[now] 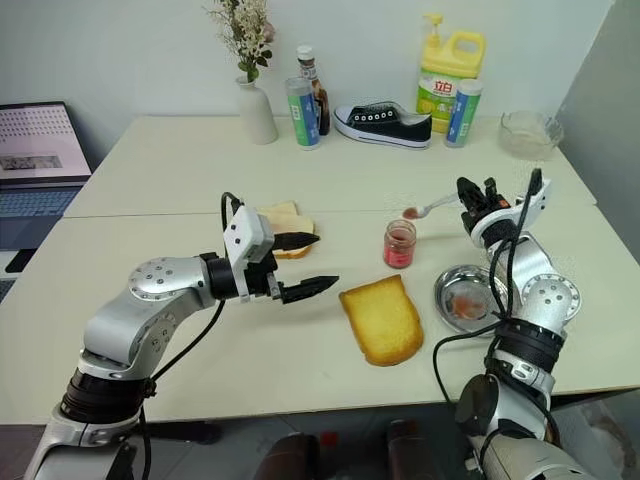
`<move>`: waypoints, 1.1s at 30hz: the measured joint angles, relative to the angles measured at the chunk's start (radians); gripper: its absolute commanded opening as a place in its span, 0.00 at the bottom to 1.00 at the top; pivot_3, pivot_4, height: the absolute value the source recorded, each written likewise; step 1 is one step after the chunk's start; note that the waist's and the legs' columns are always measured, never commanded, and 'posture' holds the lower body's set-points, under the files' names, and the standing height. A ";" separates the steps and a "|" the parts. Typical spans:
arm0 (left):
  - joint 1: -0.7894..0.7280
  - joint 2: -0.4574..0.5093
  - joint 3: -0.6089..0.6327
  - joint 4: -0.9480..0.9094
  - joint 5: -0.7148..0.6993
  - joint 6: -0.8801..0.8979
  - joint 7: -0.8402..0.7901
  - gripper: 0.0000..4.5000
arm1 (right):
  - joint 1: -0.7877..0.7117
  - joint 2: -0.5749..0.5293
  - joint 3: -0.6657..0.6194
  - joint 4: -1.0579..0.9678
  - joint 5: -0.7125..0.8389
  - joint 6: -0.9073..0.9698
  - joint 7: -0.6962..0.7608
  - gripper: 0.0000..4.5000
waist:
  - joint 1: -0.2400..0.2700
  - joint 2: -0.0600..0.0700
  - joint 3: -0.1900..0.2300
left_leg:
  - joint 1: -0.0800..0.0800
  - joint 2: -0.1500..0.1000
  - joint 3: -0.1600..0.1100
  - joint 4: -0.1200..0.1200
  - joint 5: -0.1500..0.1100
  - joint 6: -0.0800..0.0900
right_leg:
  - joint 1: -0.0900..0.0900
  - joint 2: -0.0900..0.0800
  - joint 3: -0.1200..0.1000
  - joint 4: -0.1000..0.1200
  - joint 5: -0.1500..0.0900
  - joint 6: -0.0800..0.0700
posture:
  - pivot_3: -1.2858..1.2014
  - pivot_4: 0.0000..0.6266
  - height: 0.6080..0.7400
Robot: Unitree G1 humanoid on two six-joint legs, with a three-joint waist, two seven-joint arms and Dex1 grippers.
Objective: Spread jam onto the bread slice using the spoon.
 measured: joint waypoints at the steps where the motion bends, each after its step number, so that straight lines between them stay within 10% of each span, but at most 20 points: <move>1: -0.006 0.015 0.000 -0.001 -0.008 0.000 -0.027 0.96 | -0.001 0.000 -0.009 -0.001 0.038 0.002 -0.017 0.01 | 0.000 0.000 0.000 | 0.000 0.000 0.000 0.000 0.000 0.000 | 0.000 0.000 0.000 0.000 0.000 0.000 | 0.52 0.24 1.00; 18: 0.112 0.226 -0.002 -0.098 -0.085 -0.006 -0.292 0.96 | 0.241 -0.282 0.341 -0.531 0.336 0.233 -0.017 0.01 | -0.005 0.002 0.001 | -0.002 0.001 0.000 -0.010 0.000 0.000 | -0.001 0.000 -0.001 -0.012 0.000 -0.001 | 0.52 0.24 1.00; 33: 0.218 0.191 0.005 -0.198 -0.078 0.037 -0.145 0.96 | 0.446 -0.341 0.608 -0.589 -0.108 0.038 0.266 0.01 | 0.003 0.002 0.001 | -0.001 0.001 0.000 -0.010 0.000 0.000 | 0.000 -0.001 -0.001 -0.012 0.000 0.000 | 0.52 0.24 1.00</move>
